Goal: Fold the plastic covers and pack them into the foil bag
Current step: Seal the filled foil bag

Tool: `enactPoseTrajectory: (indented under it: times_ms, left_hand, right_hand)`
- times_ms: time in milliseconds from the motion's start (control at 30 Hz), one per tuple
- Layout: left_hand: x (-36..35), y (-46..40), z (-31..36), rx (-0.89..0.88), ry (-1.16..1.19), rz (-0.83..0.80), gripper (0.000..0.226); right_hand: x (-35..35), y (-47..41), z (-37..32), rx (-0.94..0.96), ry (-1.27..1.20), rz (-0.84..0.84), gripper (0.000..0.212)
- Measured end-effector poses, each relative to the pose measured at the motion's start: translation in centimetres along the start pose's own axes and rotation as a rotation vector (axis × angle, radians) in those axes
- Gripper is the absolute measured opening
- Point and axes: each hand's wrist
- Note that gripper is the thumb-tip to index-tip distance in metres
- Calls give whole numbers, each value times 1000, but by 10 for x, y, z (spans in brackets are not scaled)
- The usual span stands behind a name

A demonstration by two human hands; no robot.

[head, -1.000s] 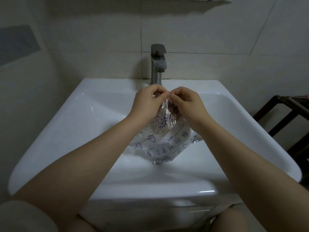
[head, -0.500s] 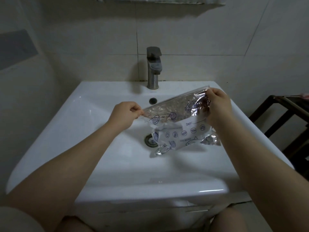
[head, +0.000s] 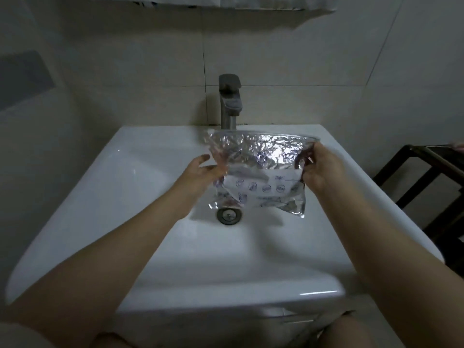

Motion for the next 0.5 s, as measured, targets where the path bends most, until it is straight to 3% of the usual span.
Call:
enactPoseTrajectory:
  times_ms: [67, 167, 333, 400, 500]
  left_hand:
    - [3, 0, -7, 9, -90, -118, 62]
    - [2, -3, -14, -77, -181, -197, 42]
    - [16, -3, 1, -174, -375, 113, 17]
    - [30, -4, 7, -176, -383, 155, 13]
    - [55, -7, 23, -211, -196, 279, 9]
  right_hand:
    - [-4, -2, -1, -16, -50, -10, 13]
    - [-14, 0, -1, -30, -100, -41, 16]
    - [-33, -3, -9, 55, -7, -40, 18]
    - [-45, -2, -11, 141, 178, -90, 23]
    - [-70, 9, -12, 332, 618, -216, 15]
Point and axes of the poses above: each hand's wrist, its own y-axis away from the middle knuckle, its own x-axis out of the back of the hand, z = x × y, and after that the axes turned 6 degrees about -z, right-handed
